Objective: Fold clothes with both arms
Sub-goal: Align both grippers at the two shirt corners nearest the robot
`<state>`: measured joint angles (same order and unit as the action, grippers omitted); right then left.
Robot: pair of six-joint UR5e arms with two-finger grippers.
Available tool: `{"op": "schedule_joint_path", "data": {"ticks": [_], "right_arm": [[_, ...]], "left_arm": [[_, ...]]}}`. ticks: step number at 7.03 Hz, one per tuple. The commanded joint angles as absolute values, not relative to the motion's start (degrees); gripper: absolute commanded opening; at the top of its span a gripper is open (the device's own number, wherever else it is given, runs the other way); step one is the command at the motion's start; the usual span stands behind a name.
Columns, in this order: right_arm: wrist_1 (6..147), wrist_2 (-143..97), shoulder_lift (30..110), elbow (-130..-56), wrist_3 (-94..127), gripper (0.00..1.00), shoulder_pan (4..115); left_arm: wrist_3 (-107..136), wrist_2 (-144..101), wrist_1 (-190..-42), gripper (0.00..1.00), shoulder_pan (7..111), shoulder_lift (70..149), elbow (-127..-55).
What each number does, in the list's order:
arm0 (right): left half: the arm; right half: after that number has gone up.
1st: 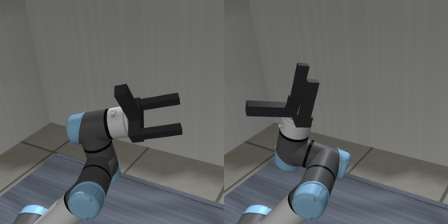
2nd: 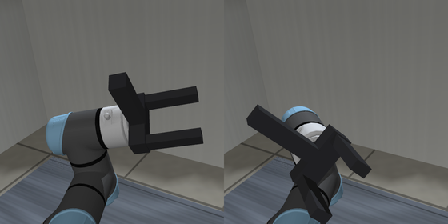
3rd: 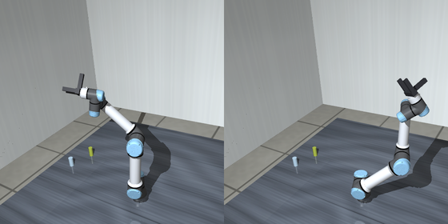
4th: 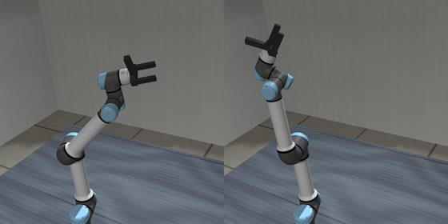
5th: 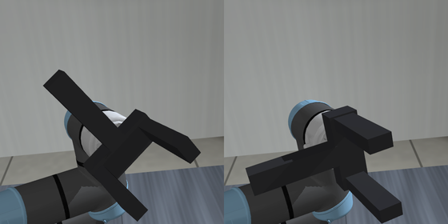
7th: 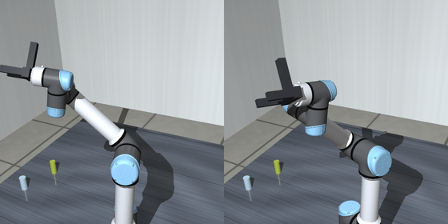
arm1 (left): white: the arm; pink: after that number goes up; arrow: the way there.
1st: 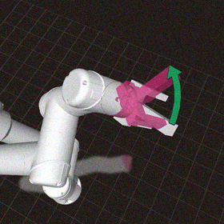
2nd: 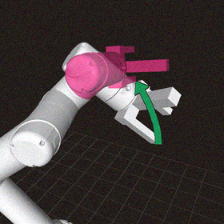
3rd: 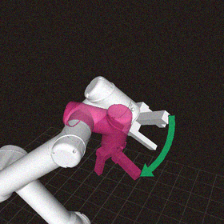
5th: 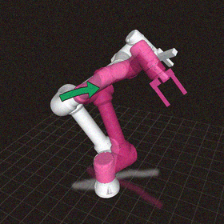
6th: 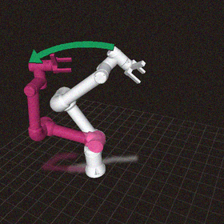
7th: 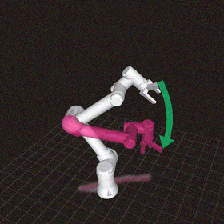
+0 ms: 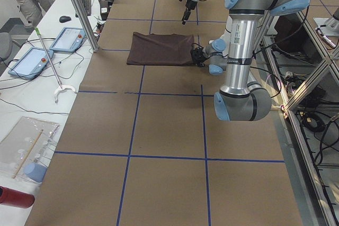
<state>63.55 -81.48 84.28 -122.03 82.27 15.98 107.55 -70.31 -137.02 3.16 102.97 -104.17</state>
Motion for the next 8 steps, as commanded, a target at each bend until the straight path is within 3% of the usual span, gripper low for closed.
{"op": "schedule_joint_path", "data": {"ticks": [1, 2, 4, 6, 8], "right_arm": [[63.54, -81.47, 84.11, -121.99, 82.70, 1.00, 15.82], [64.15, -80.78, 83.68, -121.64, 90.19, 0.98, 15.65], [68.25, -79.46, 83.50, -121.99, 106.98, 0.82, 13.46], [84.89, -78.05, 73.89, -121.12, 116.27, 0.71, 9.95], [88.42, -78.40, 69.61, -116.38, 116.37, 0.67, 8.62]], "left_arm": [[108.45, -70.31, -137.02, 0.00, 3.16, 102.84, -104.24], [108.54, -70.23, -137.02, 0.00, 3.08, 102.83, -104.24], [108.54, -69.61, -137.02, 0.00, 3.08, 103.36, -104.15], [108.54, -68.56, -137.02, 0.00, 2.99, 103.36, -104.06], [108.54, -67.77, -136.93, 0.00, 2.99, 103.45, -103.89]]}}
